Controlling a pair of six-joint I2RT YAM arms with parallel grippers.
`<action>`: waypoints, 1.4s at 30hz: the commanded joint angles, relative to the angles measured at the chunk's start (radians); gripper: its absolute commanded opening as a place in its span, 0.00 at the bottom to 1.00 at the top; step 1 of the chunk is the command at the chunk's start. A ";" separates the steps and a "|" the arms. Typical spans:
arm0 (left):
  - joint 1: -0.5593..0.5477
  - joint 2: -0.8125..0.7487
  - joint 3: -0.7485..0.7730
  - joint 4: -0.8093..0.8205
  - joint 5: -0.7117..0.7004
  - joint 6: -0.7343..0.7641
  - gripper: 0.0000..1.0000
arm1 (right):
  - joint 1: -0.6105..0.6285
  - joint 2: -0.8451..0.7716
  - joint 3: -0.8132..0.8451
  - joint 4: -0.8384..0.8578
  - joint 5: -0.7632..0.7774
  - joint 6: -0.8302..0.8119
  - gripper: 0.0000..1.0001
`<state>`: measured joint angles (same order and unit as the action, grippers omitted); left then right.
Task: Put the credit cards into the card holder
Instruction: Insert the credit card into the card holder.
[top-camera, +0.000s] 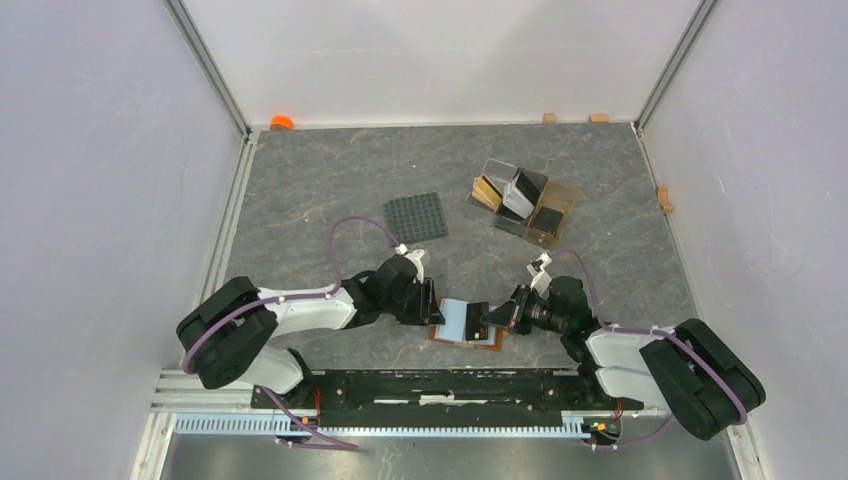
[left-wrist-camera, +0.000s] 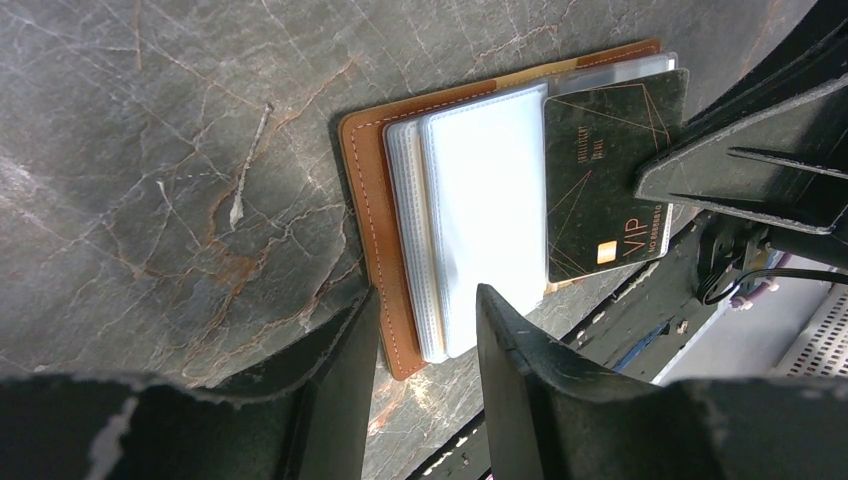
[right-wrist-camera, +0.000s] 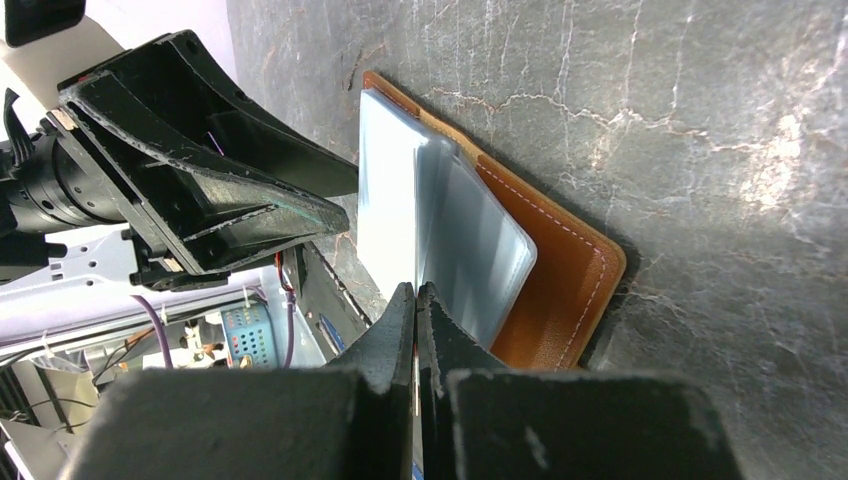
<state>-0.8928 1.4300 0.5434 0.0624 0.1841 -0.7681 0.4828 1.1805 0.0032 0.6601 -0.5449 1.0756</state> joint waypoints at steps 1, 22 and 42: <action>-0.005 0.004 0.013 -0.009 -0.036 0.044 0.48 | 0.004 -0.009 -0.205 0.027 0.004 0.008 0.00; 0.008 0.080 0.009 0.039 -0.084 0.019 0.44 | 0.031 -0.003 -0.160 -0.116 0.132 -0.084 0.00; 0.138 0.048 0.002 -0.019 -0.038 0.052 0.40 | 0.080 0.172 -0.103 0.146 0.234 0.082 0.00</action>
<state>-0.7677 1.4933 0.5671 0.1268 0.1757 -0.7536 0.5568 1.3533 0.0036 0.8108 -0.4347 1.1328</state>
